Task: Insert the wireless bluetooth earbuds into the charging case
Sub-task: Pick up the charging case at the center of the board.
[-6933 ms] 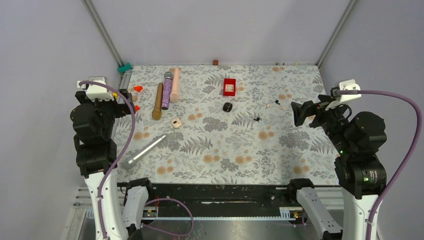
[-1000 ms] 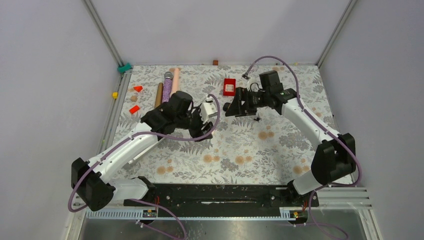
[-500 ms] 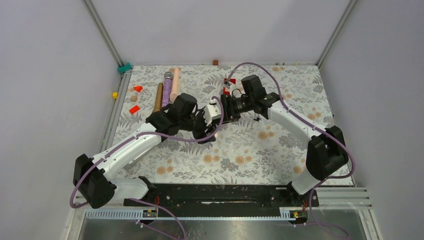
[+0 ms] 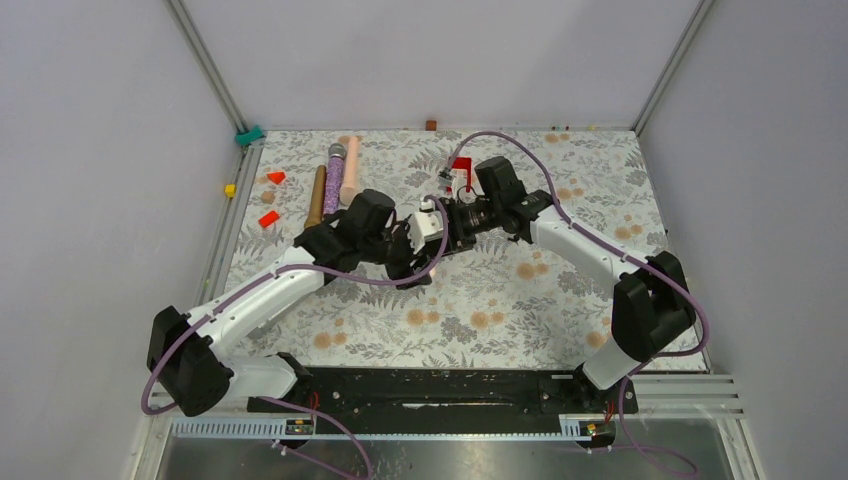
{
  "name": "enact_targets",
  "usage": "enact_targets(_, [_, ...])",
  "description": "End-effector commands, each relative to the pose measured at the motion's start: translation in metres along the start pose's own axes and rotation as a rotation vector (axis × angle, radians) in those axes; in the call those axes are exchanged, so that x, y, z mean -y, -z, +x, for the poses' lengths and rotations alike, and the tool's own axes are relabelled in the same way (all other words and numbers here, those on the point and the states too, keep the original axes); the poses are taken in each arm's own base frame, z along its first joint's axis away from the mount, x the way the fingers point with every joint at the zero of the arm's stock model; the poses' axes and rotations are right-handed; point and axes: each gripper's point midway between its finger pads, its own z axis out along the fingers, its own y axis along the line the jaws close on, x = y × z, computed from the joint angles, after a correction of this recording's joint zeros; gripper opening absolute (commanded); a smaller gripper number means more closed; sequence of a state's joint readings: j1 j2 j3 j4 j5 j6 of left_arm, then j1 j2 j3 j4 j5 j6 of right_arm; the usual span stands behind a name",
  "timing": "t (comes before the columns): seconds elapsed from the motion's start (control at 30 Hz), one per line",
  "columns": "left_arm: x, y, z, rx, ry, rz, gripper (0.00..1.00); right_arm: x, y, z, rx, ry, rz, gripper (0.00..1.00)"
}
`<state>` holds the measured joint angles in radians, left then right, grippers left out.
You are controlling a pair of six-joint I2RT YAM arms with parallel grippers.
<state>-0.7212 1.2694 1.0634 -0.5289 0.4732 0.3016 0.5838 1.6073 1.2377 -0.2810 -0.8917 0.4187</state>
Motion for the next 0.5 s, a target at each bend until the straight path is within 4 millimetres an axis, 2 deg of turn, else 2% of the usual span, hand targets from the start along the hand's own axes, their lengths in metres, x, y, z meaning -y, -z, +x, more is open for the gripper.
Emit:
enact_targets(0.0, [-0.002,0.002,-0.014,0.059,-0.028,-0.019,0.39,-0.008,0.005,0.01,-0.015,0.04,-0.006,0.56])
enact_targets(0.23, [-0.005,0.004,-0.014,0.066,-0.036,-0.044,0.39,-0.003,0.007,0.018,-0.032,0.045,0.014,0.55])
enact_targets(0.47, [-0.007,0.004,-0.014,0.065,-0.036,-0.053,0.39,-0.01,0.006,0.021,-0.046,0.047,-0.015,0.53])
